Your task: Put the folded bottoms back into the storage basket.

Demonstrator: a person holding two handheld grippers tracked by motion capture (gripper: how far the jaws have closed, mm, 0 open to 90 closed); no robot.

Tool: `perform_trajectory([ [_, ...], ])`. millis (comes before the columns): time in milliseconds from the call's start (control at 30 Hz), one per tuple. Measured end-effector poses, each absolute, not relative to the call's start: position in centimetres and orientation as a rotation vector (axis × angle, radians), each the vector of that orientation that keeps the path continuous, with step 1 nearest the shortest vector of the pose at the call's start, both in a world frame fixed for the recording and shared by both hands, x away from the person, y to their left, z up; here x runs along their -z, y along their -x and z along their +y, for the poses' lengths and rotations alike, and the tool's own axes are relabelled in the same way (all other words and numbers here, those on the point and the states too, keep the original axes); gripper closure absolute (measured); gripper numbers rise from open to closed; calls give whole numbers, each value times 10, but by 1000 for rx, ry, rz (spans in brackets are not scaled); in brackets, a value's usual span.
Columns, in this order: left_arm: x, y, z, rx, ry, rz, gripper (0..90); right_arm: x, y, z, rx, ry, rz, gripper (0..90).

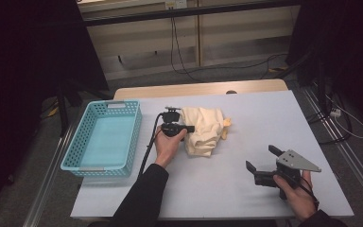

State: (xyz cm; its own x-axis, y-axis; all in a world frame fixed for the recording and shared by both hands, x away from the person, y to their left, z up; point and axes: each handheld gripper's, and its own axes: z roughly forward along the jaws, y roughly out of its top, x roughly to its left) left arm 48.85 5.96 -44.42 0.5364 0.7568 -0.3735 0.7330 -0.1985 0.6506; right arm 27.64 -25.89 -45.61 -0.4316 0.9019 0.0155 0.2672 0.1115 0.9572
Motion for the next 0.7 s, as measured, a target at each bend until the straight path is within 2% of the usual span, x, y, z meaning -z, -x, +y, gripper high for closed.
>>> perform_trajectory([
  [700, 420, -482, 59, -109, -1967, 1101, 736, 456, -276, -259, -1343, -1136, 1784, 16],
])
